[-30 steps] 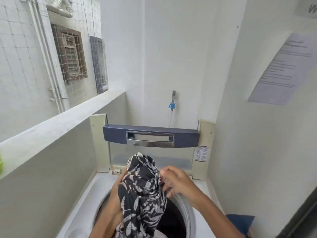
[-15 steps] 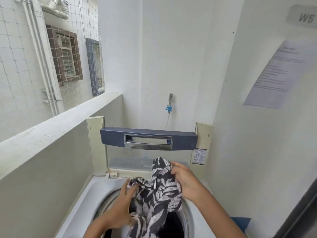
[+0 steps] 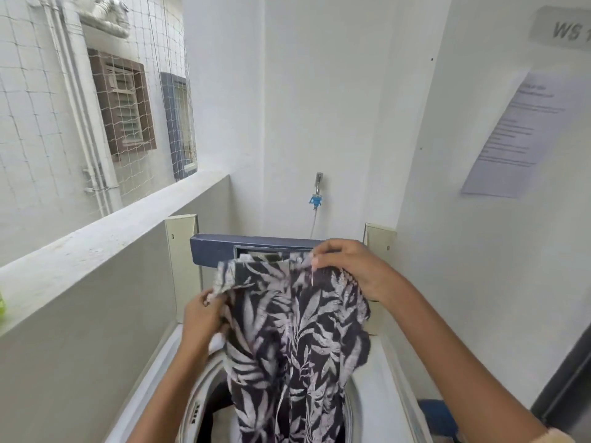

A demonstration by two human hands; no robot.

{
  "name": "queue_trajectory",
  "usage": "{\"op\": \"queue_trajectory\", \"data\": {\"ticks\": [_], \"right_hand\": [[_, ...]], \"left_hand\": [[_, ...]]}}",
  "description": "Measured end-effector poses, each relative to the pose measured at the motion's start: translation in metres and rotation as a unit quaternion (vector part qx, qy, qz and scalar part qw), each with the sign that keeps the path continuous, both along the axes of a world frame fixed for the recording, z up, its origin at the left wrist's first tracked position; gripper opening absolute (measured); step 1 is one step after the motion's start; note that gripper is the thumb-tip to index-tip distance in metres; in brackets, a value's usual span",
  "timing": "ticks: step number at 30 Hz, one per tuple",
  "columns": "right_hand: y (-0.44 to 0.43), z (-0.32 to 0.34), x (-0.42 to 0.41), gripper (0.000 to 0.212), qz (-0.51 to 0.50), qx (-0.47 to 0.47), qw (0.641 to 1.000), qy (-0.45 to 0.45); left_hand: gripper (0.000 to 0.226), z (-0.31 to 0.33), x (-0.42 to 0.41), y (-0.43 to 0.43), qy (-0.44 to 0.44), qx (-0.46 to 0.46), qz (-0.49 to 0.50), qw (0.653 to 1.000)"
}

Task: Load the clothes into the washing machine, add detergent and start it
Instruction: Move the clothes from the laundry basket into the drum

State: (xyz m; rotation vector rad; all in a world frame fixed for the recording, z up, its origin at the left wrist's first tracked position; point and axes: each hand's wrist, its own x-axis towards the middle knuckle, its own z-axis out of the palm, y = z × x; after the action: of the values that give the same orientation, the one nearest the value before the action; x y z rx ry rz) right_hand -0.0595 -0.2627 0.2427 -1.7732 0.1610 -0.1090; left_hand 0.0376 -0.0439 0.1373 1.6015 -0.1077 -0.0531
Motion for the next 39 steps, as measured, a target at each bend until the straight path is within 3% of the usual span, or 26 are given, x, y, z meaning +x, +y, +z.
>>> {"op": "queue_trajectory", "data": {"ticks": [1,3,5,7,9,11,13,16,18,23,33,35,39], "right_hand": [[-0.004,0.003,-0.004,0.023,0.025,-0.099,0.995,0.022],[-0.005,0.008,-0.012,0.044,0.129,-0.279,0.945,0.110],[-0.004,0.014,-0.019,0.035,0.188,-0.424,0.872,0.154],[-0.007,0.026,-0.021,0.032,0.144,-0.517,0.834,0.131],[-0.011,0.045,-0.026,0.030,0.049,-0.484,0.869,0.089],[-0.014,0.061,-0.031,0.020,-0.040,-0.349,0.936,0.004],[-0.009,0.071,-0.035,0.027,-0.115,-0.219,0.964,-0.099],[0.003,0.077,-0.039,0.065,-0.131,-0.123,0.954,-0.241],[0.010,0.080,-0.045,0.071,-0.098,-0.117,0.934,-0.322],[0.025,0.093,-0.058,0.073,-0.025,-0.259,0.865,-0.429],[0.040,0.110,-0.046,0.071,-0.043,-0.273,0.833,-0.479],[0.034,0.097,-0.041,0.071,-0.047,-0.272,0.849,-0.451],[0.011,0.040,-0.025,0.060,-0.059,-0.253,0.915,-0.310]], "left_hand": [[0.015,0.004,0.005,0.005,-0.025,0.025,0.020,0.999],[0.021,0.015,0.006,0.011,-0.069,0.063,0.001,0.996],[0.028,0.022,0.005,0.015,-0.144,0.132,-0.022,0.980],[0.030,0.030,-0.001,0.016,-0.233,0.196,-0.003,0.953],[0.043,0.042,-0.012,0.014,-0.303,0.201,-0.011,0.932],[0.070,0.051,-0.021,0.011,-0.365,0.221,-0.031,0.904],[0.084,0.062,-0.024,0.009,-0.409,0.232,-0.020,0.882],[0.052,0.093,-0.034,0.004,-0.456,0.197,-0.005,0.868],[0.060,0.114,-0.042,0.003,-0.475,0.162,-0.014,0.865],[0.043,0.154,-0.056,0.011,-0.567,0.124,-0.011,0.814],[0.054,0.177,-0.043,0.020,-0.611,0.122,0.024,0.782],[0.051,0.161,-0.034,0.018,-0.597,0.147,0.031,0.788],[0.064,0.092,-0.003,0.019,-0.489,0.267,-0.037,0.830]]}}
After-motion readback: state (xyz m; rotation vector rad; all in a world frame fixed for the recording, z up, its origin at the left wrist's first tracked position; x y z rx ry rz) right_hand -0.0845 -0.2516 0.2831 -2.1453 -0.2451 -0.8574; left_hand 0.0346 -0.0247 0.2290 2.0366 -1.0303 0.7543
